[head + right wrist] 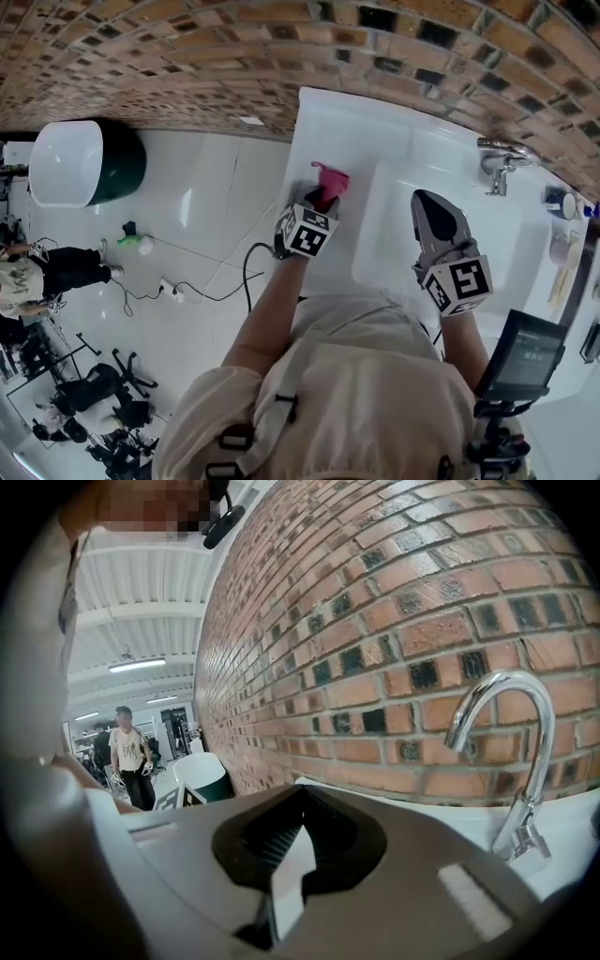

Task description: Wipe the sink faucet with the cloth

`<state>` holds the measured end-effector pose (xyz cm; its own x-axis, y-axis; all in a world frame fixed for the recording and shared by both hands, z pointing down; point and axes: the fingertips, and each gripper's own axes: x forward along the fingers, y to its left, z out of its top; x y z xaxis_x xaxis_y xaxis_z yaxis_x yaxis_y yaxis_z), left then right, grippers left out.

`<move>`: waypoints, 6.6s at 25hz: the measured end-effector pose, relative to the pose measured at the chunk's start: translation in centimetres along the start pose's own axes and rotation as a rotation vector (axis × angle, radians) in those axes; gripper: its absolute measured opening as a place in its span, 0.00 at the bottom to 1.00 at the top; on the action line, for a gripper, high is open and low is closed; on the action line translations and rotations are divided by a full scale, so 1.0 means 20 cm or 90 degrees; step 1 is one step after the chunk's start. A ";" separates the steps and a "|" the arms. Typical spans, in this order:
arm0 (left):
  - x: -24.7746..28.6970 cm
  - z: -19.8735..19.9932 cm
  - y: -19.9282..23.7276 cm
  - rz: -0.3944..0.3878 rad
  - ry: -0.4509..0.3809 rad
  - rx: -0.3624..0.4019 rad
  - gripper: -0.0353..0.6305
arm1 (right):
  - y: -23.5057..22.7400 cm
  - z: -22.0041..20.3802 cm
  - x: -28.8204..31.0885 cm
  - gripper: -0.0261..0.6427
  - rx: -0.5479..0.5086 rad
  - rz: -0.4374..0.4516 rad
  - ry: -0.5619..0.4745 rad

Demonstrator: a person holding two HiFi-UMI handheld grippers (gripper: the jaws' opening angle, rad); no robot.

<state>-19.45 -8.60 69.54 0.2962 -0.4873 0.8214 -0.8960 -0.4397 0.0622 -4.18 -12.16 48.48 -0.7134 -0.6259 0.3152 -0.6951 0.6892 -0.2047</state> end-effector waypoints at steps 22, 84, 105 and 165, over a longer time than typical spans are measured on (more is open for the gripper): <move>-0.65 1.50 -0.77 -0.162 -0.389 0.208 0.21 | -0.25 0.29 -0.58 0.01 -0.031 -0.150 -0.092; -0.35 1.90 -1.22 -0.251 -0.454 0.101 0.23 | -0.69 0.18 -0.74 0.01 0.051 -0.200 -0.104; 0.06 1.76 -1.55 -0.346 -0.317 0.077 0.22 | -0.89 0.05 -0.93 0.01 0.091 -0.287 -0.108; -0.75 0.68 -0.25 0.005 -0.436 -0.053 0.22 | -0.19 0.04 -0.45 0.01 0.033 -0.106 -0.040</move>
<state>-15.05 -9.29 49.21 0.4073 -0.8690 0.2811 -0.9133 -0.3883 0.1229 4.70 -9.40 45.71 -0.5912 -0.7526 0.2901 -0.8065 0.5556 -0.2021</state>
